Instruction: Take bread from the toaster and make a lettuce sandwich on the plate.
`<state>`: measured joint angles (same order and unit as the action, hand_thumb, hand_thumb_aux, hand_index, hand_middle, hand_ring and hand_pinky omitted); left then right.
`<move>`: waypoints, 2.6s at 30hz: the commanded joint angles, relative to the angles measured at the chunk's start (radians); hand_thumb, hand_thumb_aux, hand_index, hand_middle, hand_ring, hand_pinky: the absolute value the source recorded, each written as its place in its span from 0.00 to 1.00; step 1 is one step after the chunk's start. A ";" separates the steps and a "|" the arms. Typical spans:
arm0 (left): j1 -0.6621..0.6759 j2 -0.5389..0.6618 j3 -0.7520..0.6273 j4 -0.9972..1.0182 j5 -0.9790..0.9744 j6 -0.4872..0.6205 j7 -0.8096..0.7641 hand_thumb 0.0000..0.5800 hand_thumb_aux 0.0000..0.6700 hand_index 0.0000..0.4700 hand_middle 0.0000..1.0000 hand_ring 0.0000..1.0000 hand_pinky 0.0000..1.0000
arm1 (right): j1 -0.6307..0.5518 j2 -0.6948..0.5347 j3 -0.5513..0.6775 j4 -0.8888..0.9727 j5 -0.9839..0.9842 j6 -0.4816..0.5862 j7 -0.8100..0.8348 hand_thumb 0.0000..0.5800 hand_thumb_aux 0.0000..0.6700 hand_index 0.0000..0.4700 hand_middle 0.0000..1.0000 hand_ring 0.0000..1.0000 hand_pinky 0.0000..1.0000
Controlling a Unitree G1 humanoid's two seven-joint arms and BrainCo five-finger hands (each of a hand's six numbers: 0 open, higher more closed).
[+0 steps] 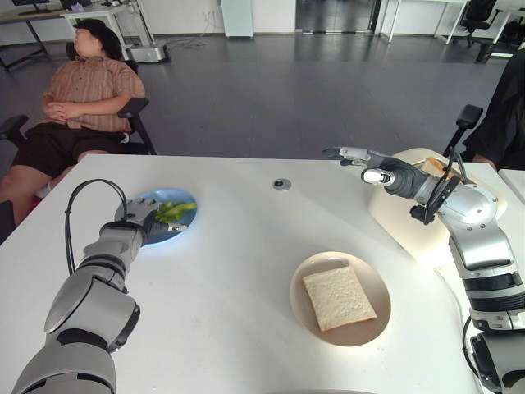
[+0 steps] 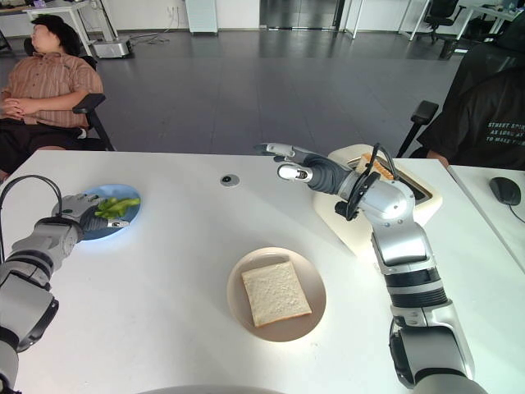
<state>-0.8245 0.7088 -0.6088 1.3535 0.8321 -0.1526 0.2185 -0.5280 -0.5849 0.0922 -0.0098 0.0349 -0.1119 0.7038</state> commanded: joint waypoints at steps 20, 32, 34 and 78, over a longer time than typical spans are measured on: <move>0.034 -0.043 -0.014 0.010 0.006 -0.011 -0.009 1.00 1.00 1.00 0.00 0.00 0.00 | 0.004 0.017 0.018 -0.011 -0.013 -0.002 0.005 0.00 0.00 0.00 0.00 0.00 0.00; 0.020 -0.049 0.123 -0.009 -0.146 -0.090 -0.110 0.18 0.09 0.09 0.00 0.00 0.00 | -0.003 0.021 0.022 0.007 -0.022 -0.007 0.000 0.00 0.00 0.00 0.00 0.00 0.00; 0.018 -0.050 0.134 -0.011 -0.158 -0.095 -0.124 0.17 0.09 0.09 0.00 0.00 0.00 | -0.007 0.022 0.023 0.015 -0.023 -0.010 0.001 0.00 0.00 0.00 0.00 0.00 0.00; -0.041 0.064 0.163 -0.046 -0.146 -0.038 -0.097 0.00 0.00 0.00 0.00 0.00 0.00 | -0.011 0.037 0.034 0.051 -0.058 -0.025 -0.004 0.00 0.00 0.00 0.00 0.00 0.00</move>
<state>-0.8335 0.7264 -0.4162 1.2945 0.6340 -0.2542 0.0744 -0.5279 -0.5504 0.1195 0.0384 -0.0105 -0.1355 0.6976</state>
